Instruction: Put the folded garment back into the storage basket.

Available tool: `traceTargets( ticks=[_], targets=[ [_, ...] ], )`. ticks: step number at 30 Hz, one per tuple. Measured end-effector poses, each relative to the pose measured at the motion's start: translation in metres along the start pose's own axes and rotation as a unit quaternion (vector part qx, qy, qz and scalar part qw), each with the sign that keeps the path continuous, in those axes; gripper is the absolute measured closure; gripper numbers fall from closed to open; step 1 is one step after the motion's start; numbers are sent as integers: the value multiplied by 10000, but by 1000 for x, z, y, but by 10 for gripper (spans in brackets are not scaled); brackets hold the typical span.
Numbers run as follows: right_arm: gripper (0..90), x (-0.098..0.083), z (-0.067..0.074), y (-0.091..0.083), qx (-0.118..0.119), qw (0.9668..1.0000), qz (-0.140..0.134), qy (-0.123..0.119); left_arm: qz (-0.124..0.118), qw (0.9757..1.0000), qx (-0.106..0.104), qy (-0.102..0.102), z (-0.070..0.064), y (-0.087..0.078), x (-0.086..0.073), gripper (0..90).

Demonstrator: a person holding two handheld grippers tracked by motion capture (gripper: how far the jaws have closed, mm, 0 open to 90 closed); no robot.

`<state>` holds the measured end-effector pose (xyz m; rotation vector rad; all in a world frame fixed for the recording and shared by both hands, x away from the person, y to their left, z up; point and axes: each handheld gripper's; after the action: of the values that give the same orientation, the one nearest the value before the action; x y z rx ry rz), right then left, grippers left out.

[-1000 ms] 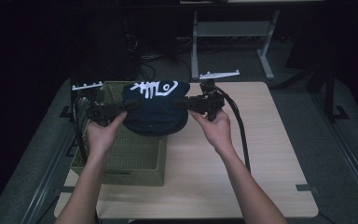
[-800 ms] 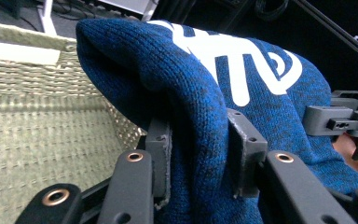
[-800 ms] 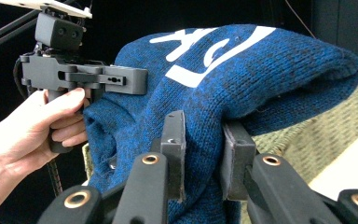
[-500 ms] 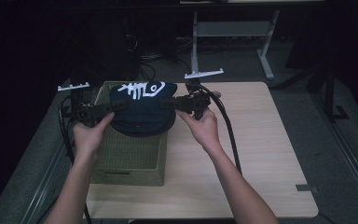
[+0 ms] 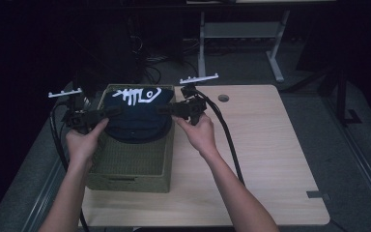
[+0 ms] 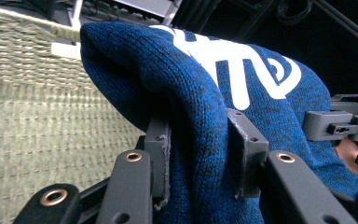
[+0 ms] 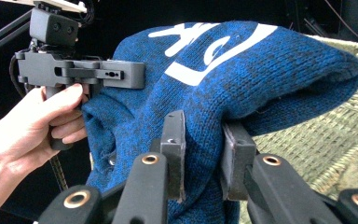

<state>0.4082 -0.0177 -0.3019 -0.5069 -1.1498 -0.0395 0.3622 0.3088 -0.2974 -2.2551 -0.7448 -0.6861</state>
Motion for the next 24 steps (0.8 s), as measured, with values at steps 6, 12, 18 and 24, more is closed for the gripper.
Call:
traceTargets(
  ticks=[6,12,18,24],
  targets=[
    [741,-2,1,17,20,10000,73,31,22,9999,130,-84,14,-4,1,637],
    [741,-4,3,30,17,9999,152,11,49,9996,235,-138,25,-5,0,637],
    [740,-9,-1,41,38,9997,254,54,83,9993,334,-178,34,-2,-2,627],
    [738,-14,-6,48,8,9994,342,102,171,9986,450,-200,40,2,-5,632]
  ],
)
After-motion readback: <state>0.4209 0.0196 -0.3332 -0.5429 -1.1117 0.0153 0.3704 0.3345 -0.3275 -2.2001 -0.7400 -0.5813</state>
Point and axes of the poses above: each handheld gripper's, and its own axes: y roughly forward along the jaws, x roughly out of its top, z roughly to its left, and after that the axes turned 12 degrees about -y, right-handed
